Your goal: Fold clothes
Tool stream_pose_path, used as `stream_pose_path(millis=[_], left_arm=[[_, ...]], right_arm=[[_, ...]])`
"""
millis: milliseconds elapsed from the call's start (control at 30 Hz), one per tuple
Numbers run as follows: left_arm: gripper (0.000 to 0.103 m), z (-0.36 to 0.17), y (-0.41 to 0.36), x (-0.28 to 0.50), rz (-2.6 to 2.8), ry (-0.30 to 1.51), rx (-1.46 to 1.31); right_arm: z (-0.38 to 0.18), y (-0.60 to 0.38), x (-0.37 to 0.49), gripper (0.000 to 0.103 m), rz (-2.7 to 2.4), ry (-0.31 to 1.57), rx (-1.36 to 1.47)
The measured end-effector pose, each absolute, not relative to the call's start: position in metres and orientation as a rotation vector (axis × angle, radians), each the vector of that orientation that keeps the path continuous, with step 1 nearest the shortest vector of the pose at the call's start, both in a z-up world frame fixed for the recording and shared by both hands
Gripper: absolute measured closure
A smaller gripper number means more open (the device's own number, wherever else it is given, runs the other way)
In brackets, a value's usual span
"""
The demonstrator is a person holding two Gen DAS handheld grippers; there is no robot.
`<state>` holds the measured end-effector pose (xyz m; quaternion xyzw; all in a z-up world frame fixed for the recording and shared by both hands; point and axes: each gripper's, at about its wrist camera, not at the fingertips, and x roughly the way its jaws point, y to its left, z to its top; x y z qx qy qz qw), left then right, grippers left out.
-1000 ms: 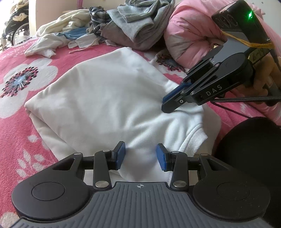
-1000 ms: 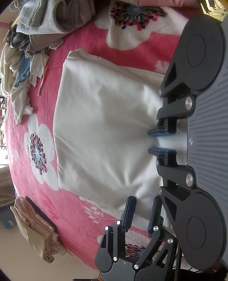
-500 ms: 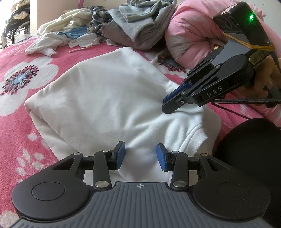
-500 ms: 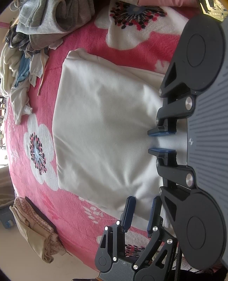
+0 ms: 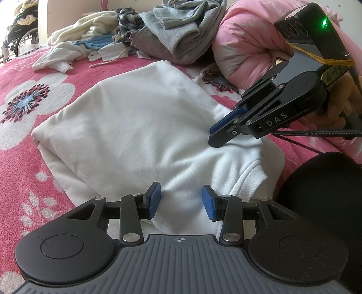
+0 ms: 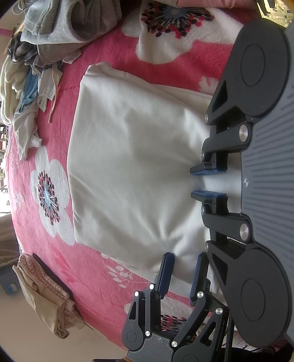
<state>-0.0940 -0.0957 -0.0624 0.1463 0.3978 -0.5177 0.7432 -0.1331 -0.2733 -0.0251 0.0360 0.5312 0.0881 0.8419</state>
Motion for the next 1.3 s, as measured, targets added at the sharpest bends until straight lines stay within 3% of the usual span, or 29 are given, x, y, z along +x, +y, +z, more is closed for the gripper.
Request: stream_pose_path(millis=[1300], left_arm=[[0.061, -0.0626, -0.0948, -0.0950, -1.132, 0.868, 0.316]], right_arm=[[-0.0263, -0.2720, -0.1340, 0.086, 0.185, 1.118, 0.074]])
